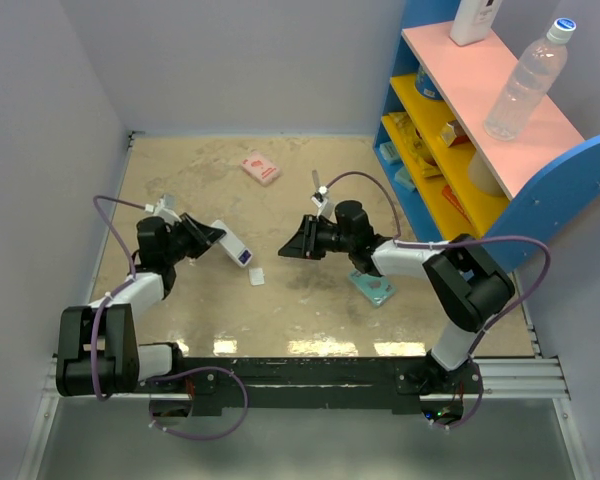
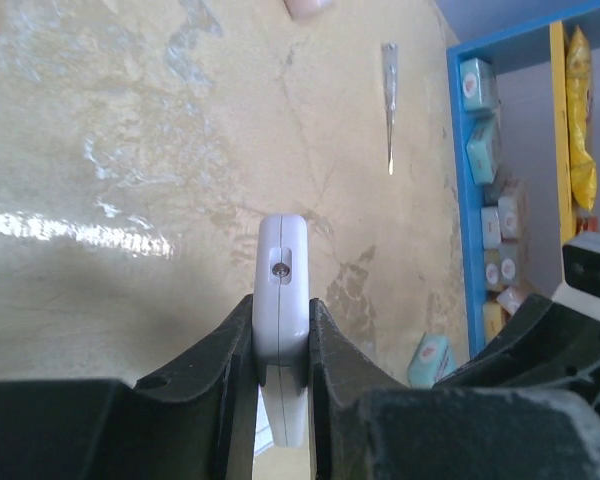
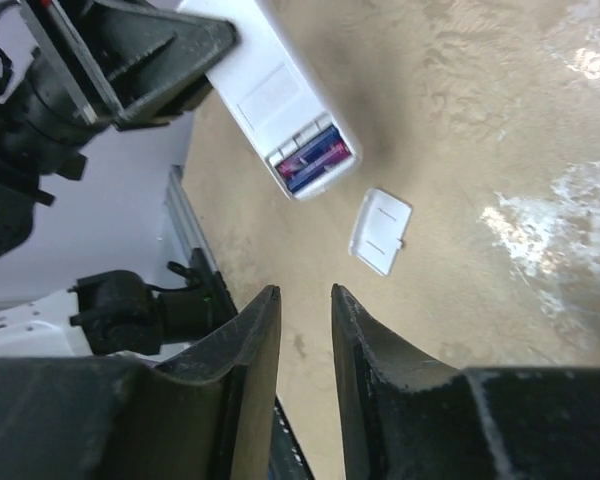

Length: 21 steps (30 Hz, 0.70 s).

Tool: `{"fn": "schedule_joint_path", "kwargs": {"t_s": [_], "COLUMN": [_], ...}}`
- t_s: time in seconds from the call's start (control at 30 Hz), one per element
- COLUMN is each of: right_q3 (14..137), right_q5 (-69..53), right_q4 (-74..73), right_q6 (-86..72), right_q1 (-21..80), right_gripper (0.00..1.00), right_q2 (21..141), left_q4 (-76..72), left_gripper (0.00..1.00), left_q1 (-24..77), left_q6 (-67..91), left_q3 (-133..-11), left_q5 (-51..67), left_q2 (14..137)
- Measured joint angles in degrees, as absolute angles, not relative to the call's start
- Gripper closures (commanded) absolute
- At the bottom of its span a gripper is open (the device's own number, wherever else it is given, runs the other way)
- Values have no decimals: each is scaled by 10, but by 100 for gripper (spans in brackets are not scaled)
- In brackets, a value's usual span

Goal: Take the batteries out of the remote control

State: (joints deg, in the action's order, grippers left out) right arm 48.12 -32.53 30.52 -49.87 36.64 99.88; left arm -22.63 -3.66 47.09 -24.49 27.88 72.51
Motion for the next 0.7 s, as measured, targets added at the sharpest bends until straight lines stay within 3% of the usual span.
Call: {"fn": "schedule_joint_path", "kwargs": {"t_s": [0.13,0.4,0.47,0.5,0.6,0.7], "right_q3": [482,482,482,482,482,482], "right_q5": [-289,-231,-222,-220,-215,-202], "right_q4": [230,123,111,107,99,93], "right_q6": [-442,-362,-352,-348,-342,-335], "right_q1": [366,366,366,366,366,366], "right_gripper": [60,58,58,58,57,55], "right_q2": [970,928,922,921,918,917], "left_q4": [-231,-227,-206,-195,-169,-151], "left_gripper": [100,100,96,89,78,72], "left_q1": [-41,-41,-41,-41,-41,-41], "left_q6": [476,515,521,521,520,525], "left_q3": [-247,-189,-181,-179,-169,-159], "left_q5": [258,206,186,174,135,117], "left_q2": [726,707,688,674,632,603]}}
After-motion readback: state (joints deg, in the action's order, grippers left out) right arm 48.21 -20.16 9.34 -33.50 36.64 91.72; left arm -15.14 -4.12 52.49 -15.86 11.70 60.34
